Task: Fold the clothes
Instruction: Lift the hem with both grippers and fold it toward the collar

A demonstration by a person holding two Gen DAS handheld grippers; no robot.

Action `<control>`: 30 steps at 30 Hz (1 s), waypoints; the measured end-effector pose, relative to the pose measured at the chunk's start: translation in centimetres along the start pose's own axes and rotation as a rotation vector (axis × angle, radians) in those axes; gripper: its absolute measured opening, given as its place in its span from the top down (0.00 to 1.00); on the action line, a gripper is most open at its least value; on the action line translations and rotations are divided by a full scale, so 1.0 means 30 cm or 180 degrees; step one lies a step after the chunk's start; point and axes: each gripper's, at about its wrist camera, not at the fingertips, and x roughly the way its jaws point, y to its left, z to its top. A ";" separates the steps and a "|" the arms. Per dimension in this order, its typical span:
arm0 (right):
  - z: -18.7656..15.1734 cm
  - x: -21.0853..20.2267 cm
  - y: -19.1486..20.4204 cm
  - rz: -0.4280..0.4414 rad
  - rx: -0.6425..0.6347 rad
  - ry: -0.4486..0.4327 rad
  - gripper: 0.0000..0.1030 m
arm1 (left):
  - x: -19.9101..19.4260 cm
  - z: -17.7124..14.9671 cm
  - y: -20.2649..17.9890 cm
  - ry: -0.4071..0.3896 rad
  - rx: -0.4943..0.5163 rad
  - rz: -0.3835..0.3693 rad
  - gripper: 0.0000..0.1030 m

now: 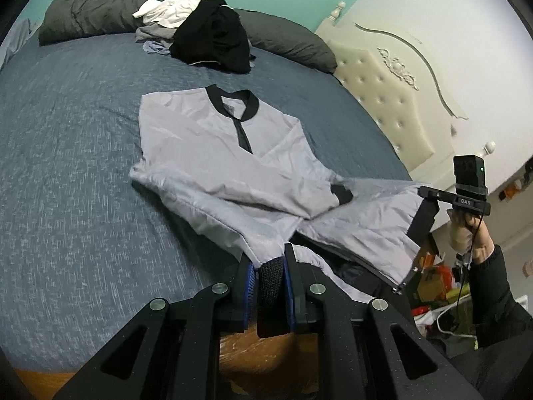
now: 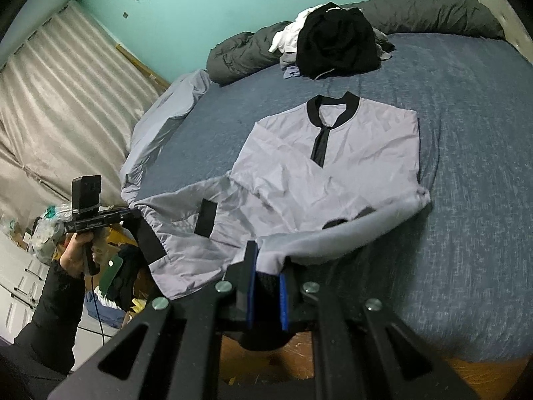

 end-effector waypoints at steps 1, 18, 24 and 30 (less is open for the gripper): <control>0.019 0.008 -0.003 -0.0010 0.0009 0.0003 0.90 | 0.006 0.020 0.012 -0.0005 -0.0028 0.0003 0.84; 0.504 0.186 -0.169 -0.0136 0.0247 0.0068 0.90 | 0.205 0.494 0.230 0.0002 -0.0396 -0.0050 0.84; 0.686 0.299 -0.319 -0.0243 0.0352 0.0106 0.90 | 0.334 0.664 0.356 0.0039 -0.0565 0.0004 0.84; 0.817 0.421 -0.461 -0.0365 0.0437 0.0119 0.90 | 0.490 0.798 0.493 0.0062 -0.0692 0.0078 0.84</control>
